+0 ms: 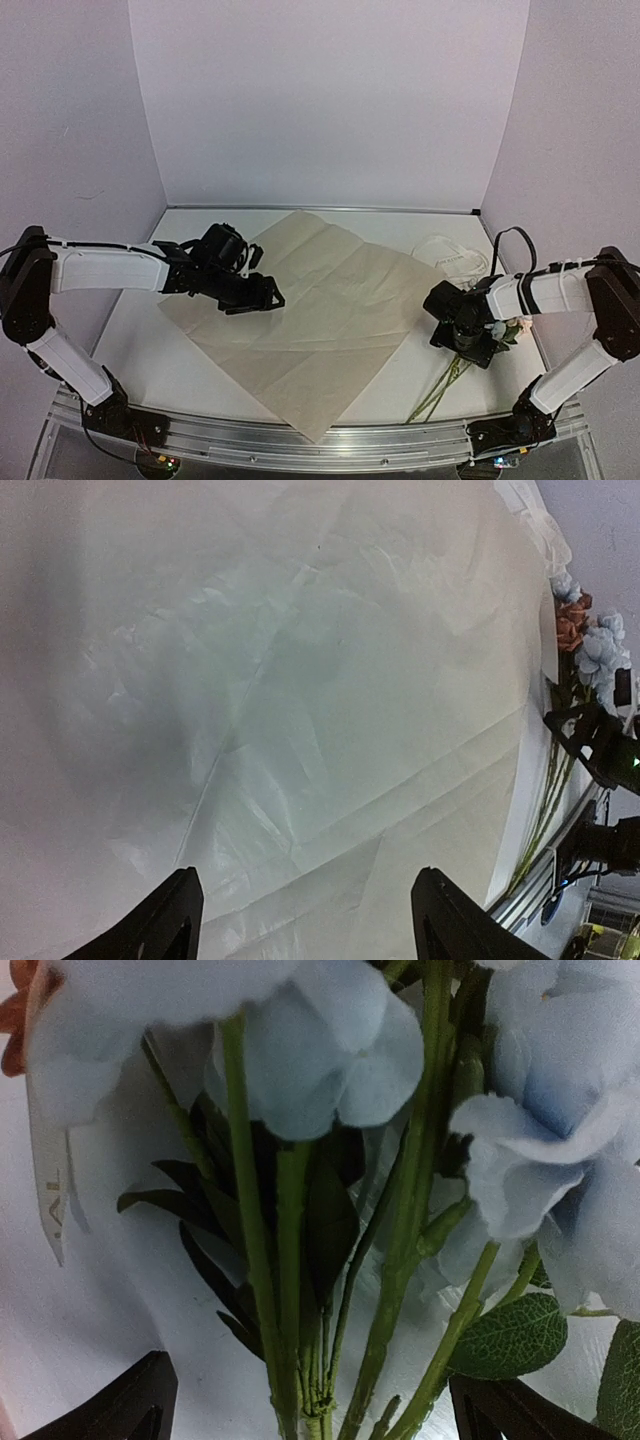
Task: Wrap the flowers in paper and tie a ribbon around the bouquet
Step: Pick up the fake flower from the corner of the board, then move the flattened wrapping paper to the center of the board.
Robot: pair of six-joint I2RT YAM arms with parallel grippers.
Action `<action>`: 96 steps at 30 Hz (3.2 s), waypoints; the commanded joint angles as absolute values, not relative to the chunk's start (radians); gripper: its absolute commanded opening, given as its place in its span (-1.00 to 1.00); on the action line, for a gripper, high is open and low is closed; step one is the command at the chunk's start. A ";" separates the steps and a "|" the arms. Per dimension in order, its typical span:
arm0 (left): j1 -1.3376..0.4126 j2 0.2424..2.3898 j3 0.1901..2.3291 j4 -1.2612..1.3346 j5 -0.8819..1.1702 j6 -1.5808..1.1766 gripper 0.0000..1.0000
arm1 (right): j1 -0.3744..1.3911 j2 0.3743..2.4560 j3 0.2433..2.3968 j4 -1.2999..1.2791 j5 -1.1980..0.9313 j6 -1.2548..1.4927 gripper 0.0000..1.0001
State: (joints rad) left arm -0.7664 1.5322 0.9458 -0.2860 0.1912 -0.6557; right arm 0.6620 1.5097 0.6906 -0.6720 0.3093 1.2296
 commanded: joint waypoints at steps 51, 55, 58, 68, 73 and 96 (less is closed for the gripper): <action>-0.790 1.637 0.920 -0.270 0.168 -0.679 0.28 | 0.664 1.340 1.253 -1.100 0.269 0.747 -1.00; -0.790 1.669 0.905 -0.259 0.171 -0.674 0.28 | 0.677 1.309 1.278 -1.139 0.351 0.721 -1.00; -0.790 1.695 0.900 -0.254 0.177 -0.670 0.28 | 0.684 1.270 1.286 -1.165 0.406 0.703 -1.00; -0.704 1.707 0.929 -0.290 0.137 -0.574 0.34 | 0.690 1.269 1.354 -1.174 0.321 0.653 -1.00; -0.665 1.732 1.030 -0.334 0.128 -0.518 0.40 | 0.692 1.310 1.403 -1.162 0.293 0.640 -1.00; -0.443 2.170 1.582 -0.538 -0.216 -0.384 0.57 | 0.690 1.387 1.438 -1.094 0.184 0.614 -1.00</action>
